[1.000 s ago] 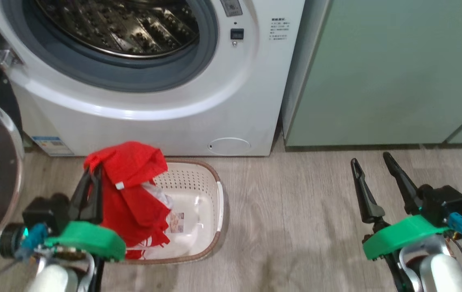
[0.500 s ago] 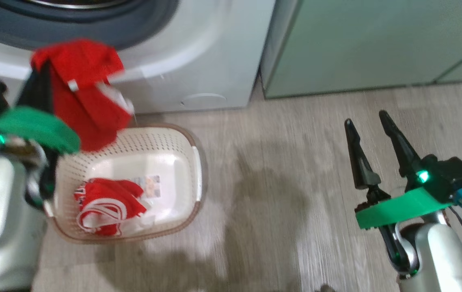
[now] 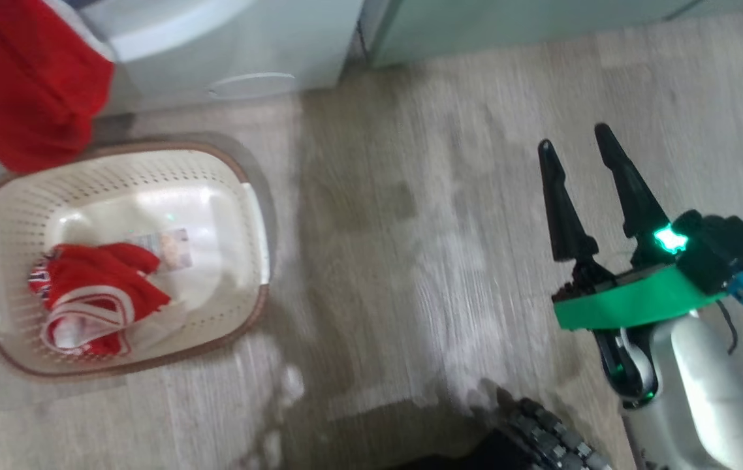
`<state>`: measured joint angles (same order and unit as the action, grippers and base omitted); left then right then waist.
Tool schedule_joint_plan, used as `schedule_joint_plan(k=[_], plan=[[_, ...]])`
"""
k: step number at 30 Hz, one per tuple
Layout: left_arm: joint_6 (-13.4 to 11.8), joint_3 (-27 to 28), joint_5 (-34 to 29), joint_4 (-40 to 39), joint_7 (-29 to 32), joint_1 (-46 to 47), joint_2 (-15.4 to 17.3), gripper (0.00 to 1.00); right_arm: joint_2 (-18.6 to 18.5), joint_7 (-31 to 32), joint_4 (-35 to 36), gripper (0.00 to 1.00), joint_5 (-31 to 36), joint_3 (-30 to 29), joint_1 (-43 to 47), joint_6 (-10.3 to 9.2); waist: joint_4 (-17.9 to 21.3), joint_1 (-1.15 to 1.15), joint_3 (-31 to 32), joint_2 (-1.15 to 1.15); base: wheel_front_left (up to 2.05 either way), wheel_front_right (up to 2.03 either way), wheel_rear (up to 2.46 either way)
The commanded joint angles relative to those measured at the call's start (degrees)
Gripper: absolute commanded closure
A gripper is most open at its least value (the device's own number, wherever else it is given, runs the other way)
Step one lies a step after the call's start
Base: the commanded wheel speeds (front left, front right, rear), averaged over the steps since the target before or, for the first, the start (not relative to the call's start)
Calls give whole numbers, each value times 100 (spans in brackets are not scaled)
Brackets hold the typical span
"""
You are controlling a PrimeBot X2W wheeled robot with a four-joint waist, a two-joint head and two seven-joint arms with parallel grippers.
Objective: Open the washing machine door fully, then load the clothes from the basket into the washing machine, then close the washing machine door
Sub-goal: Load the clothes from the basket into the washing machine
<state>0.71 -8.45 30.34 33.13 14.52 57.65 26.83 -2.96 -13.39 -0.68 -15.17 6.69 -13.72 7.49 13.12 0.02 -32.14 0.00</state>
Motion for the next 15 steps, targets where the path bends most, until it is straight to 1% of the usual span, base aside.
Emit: schedule_joint_plan(k=[1,6,9,12,15], plan=[[25,133,-23,-97,140,308,415,100,8,-69,132,0,-46,156,-69,0,259,-2,-279,0,0,0,0],[102,103,1,150,848,943,768,100,8,-137,71,0,-188,330,-229,0,548,-2,-614,0,0,0,0],[100,121,8,209,1165,1211,979,100,8,-153,59,0,-276,409,-278,0,713,-2,-775,0,0,0,0],[36,155,-27,244,1372,1411,1203,100,8,-158,108,0,-371,427,-308,0,863,-2,-914,0,0,0,0],[-10,184,-51,214,1384,1511,1302,100,8,-159,132,0,-415,422,-296,0,938,-2,-984,0,0,0,0]])
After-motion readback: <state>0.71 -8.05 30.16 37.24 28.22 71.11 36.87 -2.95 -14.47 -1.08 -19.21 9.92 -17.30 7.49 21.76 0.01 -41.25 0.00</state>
